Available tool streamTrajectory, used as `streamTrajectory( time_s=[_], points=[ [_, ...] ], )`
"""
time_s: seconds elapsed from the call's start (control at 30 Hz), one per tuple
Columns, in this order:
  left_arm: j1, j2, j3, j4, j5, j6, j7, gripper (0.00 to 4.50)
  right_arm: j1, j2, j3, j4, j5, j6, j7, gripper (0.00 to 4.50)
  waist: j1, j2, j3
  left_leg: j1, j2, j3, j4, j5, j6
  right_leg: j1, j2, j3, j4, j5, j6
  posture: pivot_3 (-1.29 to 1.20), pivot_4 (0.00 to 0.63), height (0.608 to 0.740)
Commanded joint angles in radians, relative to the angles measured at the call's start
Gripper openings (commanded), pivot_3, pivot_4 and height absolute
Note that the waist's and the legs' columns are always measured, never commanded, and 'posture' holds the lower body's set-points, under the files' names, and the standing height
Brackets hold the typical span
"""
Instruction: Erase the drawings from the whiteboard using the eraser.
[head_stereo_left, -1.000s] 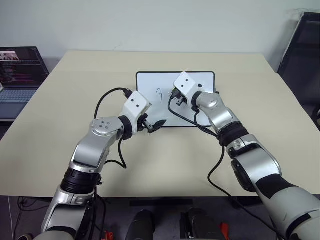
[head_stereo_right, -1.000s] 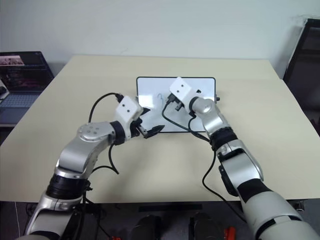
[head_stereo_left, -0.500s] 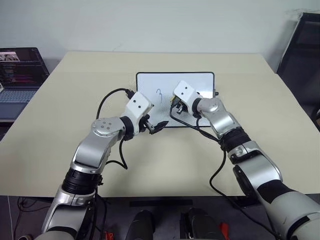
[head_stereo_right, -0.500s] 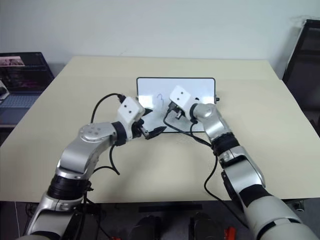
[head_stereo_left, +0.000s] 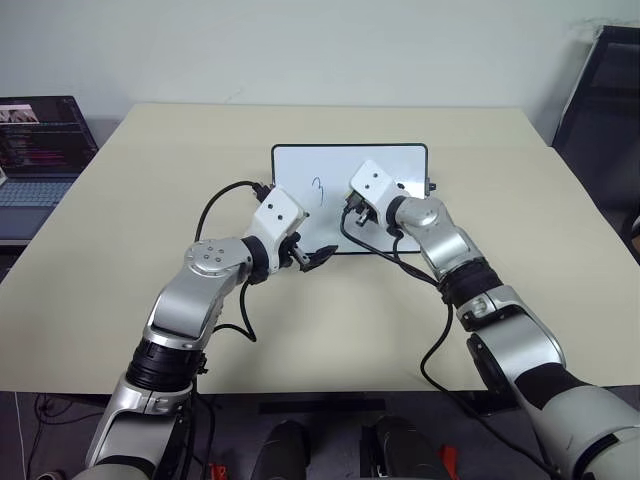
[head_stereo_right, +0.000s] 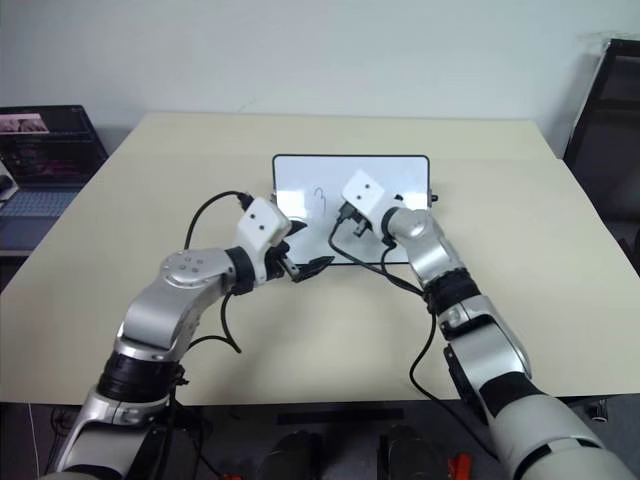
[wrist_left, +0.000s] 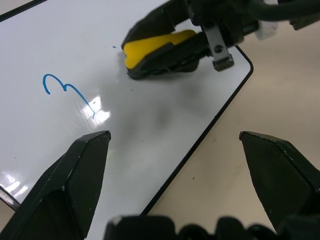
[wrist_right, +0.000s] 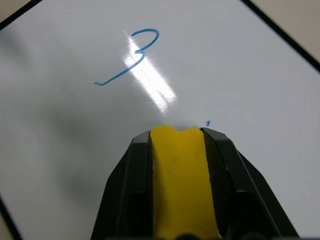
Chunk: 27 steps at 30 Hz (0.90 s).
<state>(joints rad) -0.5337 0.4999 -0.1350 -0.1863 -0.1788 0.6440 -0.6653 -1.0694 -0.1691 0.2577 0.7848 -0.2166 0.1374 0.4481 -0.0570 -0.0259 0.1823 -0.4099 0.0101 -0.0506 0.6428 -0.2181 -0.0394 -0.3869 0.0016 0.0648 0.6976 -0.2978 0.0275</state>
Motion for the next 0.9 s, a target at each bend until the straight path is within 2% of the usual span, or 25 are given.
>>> streamTrajectory(
  time_s=[0.03, 0.3, 0.47, 0.57, 0.73, 0.9],
  points=[
    [-0.002, -0.008, -0.001, -0.034, -0.003, -0.006, 0.006, 4.50, -0.061, 0.012, -0.015, 0.066, -0.010, -0.045, -0.047, 1.09, 0.000, 0.000, 0.000, 0.000, 0.000, 0.000, 0.000, 0.000, 0.000, 0.000, 0.000, 0.000, 0.000, 0.000, 0.000, 0.00, 0.150, 0.740],
    [0.010, -0.005, 0.006, -0.061, -0.007, 0.015, 0.016, 4.50, -0.123, 0.025, -0.023, 0.186, 0.003, -0.100, -0.072, 1.09, 0.000, 0.000, 0.000, 0.000, 0.000, 0.000, -0.001, 0.000, 0.000, 0.000, 0.000, 0.000, 0.000, 0.000, 0.000, 0.00, 0.150, 0.740],
    [0.011, -0.007, 0.006, -0.063, -0.007, 0.018, 0.018, 4.50, -0.081, 0.032, 0.005, 0.156, 0.013, -0.037, 0.072, 1.09, -0.002, 0.000, 0.000, 0.000, 0.000, 0.000, -0.001, 0.000, 0.000, 0.000, 0.000, 0.000, 0.000, 0.000, 0.000, 0.00, 0.150, 0.740],
    [0.009, -0.010, 0.003, -0.055, -0.006, 0.014, 0.017, 4.50, -0.033, 0.028, 0.015, 0.099, 0.021, 0.018, 0.160, 1.09, -0.002, 0.000, 0.000, 0.000, 0.000, 0.000, -0.001, 0.000, 0.000, 0.000, 0.000, 0.000, 0.000, 0.000, 0.000, 0.00, 0.150, 0.740],
    [0.014, -0.004, 0.005, -0.038, -0.006, -0.004, 0.012, 4.50, 0.018, 0.013, -0.004, -0.015, 0.032, 0.069, 0.193, 1.09, -0.001, 0.000, 0.000, 0.001, 0.000, 0.000, -0.001, 0.000, 0.000, 0.001, 0.000, 0.000, 0.000, 0.000, 0.000, 0.00, 0.150, 0.740],
    [0.040, -0.006, 0.056, -0.024, 0.009, -0.018, 0.073, 4.50, 0.157, -0.036, -0.082, -0.342, 0.121, 0.118, 0.213, 1.09, 0.002, 0.000, 0.000, -0.001, 0.000, -0.001, -0.002, 0.000, 0.000, 0.000, 0.000, 0.000, -0.001, 0.000, 0.000, 0.00, 0.150, 0.740]
  ],
)
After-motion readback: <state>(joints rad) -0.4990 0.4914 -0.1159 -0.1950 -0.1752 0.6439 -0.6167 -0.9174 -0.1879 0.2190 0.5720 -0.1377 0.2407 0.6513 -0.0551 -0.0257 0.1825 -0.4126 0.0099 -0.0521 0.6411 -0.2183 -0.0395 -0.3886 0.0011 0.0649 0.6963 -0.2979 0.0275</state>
